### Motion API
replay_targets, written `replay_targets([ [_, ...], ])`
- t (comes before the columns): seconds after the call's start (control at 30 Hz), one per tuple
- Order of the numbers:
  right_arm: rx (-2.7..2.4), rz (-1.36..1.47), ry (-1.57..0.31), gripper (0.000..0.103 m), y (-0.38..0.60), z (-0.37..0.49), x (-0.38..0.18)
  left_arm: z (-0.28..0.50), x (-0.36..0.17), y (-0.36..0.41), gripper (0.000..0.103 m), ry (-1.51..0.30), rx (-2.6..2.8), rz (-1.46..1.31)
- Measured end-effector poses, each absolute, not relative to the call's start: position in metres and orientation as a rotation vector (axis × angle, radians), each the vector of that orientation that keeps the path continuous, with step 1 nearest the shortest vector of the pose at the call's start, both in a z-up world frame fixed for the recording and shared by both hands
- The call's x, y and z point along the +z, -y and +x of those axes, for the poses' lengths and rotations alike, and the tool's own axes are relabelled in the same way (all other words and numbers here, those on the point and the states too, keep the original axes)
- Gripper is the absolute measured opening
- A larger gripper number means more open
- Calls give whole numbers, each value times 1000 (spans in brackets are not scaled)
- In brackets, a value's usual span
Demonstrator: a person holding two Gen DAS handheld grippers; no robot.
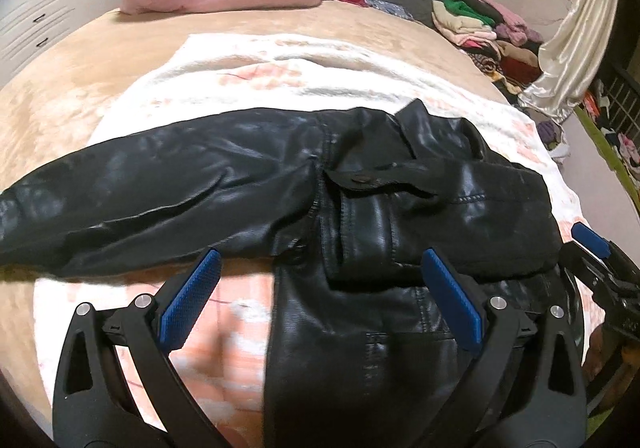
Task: Fold large clothes
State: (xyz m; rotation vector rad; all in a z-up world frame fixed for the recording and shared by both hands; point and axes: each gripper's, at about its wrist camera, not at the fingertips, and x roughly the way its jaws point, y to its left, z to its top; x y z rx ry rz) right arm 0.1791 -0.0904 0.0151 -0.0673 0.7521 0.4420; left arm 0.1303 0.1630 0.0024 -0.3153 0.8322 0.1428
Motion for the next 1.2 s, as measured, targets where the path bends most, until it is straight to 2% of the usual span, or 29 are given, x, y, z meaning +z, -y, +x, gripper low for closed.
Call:
replay_targets([
  [0.63, 613, -192, -718, 99, -24, 181, 34, 89, 10, -263, 94, -761, 434, -447],
  [1.2, 717, -207, -750, 99, -101, 195, 26, 49, -18, -349, 94, -758, 638, -695],
])
